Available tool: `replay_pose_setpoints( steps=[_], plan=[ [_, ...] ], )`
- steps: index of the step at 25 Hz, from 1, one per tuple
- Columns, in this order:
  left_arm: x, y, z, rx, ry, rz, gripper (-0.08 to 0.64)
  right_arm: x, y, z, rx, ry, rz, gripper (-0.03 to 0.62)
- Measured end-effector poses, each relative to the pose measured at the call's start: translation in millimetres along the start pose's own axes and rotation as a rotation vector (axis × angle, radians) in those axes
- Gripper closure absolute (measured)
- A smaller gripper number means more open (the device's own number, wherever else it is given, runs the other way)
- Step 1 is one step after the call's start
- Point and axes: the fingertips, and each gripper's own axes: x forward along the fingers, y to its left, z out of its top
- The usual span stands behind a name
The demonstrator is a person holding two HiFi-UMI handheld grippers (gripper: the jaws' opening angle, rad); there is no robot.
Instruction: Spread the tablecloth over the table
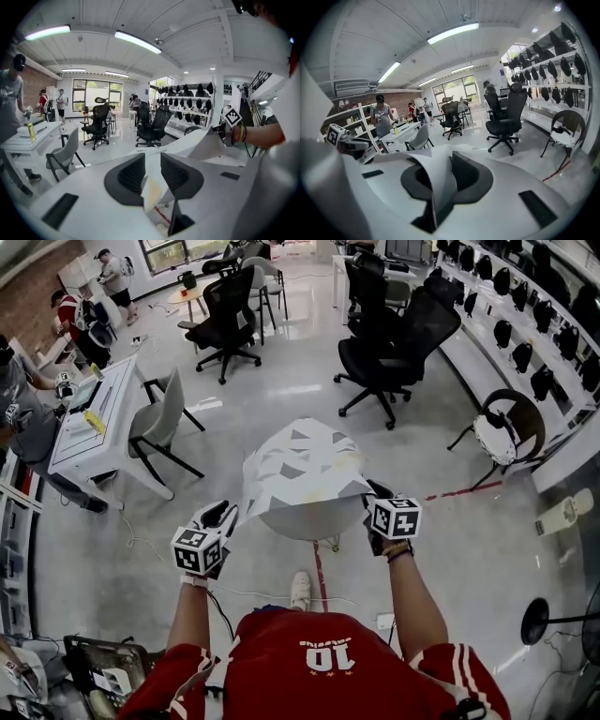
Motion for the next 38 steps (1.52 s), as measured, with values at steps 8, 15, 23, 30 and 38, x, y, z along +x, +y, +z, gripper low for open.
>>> replay_pose_setpoints(
  steps=[8, 15, 23, 30, 38],
  plan=[
    [-13.5, -18.7, 38.1, -0.015, -0.127, -0.015, 0.453, 15.2, 22.2, -19.5, -0.069, 0.057, 0.04, 0.53],
    [-10.0, -31.1, 28.1, -0.042, -0.114, -0.038, 0.453, 2.8, 13.4, -31.8, -0.307, 0.219, 0.01, 0.519],
    [-5.2, -46.0, 36.8, -0.029, -0.129, -0.066, 0.453, -36.9, 4.5, -57.1, -0.323, 0.296, 0.018, 0.511],
    [-1.7, -81.9, 40.2, -0.013, -0.138, -0.106, 0.453, -85.8, -17.5, -42.5, -0.244, 0.182, -0.01, 0.511],
    [-7.5, -105.9, 48.5, -0.004, -0.154, -0.103, 0.453, -107.1, -21.2, -32.0, -0.206, 0.082, -0.029, 0.511]
  ],
)
